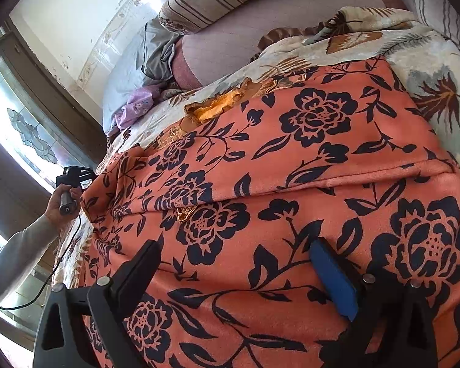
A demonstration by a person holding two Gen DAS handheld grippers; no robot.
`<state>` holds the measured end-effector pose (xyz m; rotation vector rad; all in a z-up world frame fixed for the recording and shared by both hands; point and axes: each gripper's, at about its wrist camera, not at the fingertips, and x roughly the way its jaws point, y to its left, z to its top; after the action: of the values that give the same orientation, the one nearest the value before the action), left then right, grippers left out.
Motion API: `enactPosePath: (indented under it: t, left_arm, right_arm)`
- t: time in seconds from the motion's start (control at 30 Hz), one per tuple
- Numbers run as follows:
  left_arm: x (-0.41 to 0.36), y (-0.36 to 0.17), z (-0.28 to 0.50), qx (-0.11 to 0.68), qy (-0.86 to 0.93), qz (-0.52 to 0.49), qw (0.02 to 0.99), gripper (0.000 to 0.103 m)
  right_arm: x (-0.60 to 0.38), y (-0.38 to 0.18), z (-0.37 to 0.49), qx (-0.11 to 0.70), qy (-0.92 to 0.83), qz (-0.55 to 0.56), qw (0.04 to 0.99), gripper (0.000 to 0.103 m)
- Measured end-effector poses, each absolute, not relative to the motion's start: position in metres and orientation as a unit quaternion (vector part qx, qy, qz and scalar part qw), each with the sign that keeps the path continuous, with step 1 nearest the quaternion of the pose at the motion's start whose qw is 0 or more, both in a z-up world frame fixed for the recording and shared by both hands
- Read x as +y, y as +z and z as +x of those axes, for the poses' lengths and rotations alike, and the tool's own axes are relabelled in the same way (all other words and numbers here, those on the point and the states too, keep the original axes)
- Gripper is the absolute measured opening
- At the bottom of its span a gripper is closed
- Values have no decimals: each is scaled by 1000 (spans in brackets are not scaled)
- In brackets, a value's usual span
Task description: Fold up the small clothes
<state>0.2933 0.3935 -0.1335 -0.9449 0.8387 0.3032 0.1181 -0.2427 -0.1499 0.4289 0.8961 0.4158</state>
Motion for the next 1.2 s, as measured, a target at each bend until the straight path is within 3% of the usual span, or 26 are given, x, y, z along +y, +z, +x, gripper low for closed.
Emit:
enactPosePath:
  t: [0.3,0.5,0.63,0.77,0.8,0.87,1.0,1.2]
  left_arm:
    - [306,80,259,247,68,-248,934,5]
    - [176,134,234,221,-37,-161,961,5]
    - [77,123,218,226,-104,-114,962,5]
    - [-20,76,209,275,-170,-71,944,9]
    - [-42,55,210,301,-186,-50,934,15]
    - [-79,4,213,371,-213,-2,904,71]
    - [-75,-76,218,470,-157,45,867,71]
    - [44,-66,192,440,-74,-51,893,71]
  right_arm:
    - [-247,-151,116,415,206,223,858,99]
    - [-256,-151,115,407,215,238,855,99]
    - [-260,-150,112,401,221,248,854,99]
    - [-264,-148,110,396,226,256,852,99]
    - [-266,-148,110,395,227,258,852,99]
    - [-267,-147,109,394,229,263,850,99]
    - [-277,-141,107,406,229,287,837,99]
    - [-314,-115,108,404,206,355,818,99]
